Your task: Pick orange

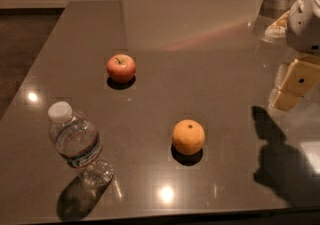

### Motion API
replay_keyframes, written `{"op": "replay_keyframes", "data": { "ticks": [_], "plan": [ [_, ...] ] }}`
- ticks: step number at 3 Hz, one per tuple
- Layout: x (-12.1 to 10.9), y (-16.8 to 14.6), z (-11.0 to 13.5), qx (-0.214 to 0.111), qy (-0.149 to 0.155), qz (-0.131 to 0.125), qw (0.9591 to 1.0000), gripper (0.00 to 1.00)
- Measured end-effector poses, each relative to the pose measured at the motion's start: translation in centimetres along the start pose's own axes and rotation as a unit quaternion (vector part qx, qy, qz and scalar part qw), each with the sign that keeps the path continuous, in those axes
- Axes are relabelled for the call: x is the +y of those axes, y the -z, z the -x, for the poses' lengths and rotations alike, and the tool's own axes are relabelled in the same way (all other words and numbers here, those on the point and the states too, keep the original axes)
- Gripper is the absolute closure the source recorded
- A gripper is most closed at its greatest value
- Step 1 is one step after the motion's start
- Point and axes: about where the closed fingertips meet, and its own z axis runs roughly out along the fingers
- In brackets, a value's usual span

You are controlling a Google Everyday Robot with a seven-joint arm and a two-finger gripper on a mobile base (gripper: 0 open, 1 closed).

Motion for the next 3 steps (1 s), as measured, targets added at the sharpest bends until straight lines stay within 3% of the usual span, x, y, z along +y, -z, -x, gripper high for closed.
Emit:
{"op": "replay_keyframes", "data": {
  "ticks": [1, 2, 3],
  "plan": [
    [0.0, 0.0, 0.0, 0.000, 0.000, 0.000, 1.0000, 0.00],
    [1.4, -0.5, 0.7, -0.022, 0.004, 0.026, 0.9994, 0.00],
    [4.2, -0.8, 2.5, -0.070, 0.022, 0.062, 0.9954, 0.00]
  ]
}}
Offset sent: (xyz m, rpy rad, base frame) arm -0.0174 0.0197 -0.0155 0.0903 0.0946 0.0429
